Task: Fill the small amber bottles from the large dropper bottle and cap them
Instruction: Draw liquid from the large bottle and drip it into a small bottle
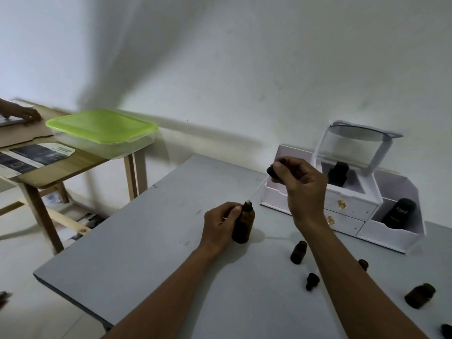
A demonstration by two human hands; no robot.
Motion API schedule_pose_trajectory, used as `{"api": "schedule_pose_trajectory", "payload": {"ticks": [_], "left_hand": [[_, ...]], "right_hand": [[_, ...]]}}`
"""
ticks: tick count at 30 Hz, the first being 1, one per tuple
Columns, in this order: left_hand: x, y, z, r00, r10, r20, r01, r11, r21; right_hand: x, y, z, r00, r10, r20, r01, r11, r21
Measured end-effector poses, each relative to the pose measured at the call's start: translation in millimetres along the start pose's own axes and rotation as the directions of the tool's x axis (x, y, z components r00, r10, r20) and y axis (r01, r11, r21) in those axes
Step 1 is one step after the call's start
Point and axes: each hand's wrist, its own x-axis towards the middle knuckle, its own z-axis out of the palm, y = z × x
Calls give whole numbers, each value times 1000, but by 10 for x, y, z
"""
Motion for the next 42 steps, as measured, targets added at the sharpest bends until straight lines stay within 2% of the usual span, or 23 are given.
{"api": "schedule_pose_trajectory", "payload": {"ticks": [6,13,17,20,26,34,42], "left_hand": [[-4,20,2,1000,7,-13,-7,999,31],[8,-35,14,1000,19,-10,-18,996,88],[18,-89,-8,997,70,-17,-68,995,67],[21,-89,-40,987,163,-16,-162,986,40],[-1,-45,-53,970,241,14,-241,971,6],[-18,-13,-52,958,283,45,-285,958,40],[-19,-23,-47,953,300,48,-303,951,62]], "right_hand": [[-9,69,11,1000,10,9,-9,998,-63],[-61,331,54,985,82,149,-47,974,-223],[-146,517,91,977,120,178,-65,956,-286],[-151,606,89,978,102,184,-48,959,-280],[-136,692,60,973,83,216,-20,959,-282],[-68,681,-28,944,102,313,5,947,-323],[-60,688,-18,944,100,314,4,950,-313]]}}
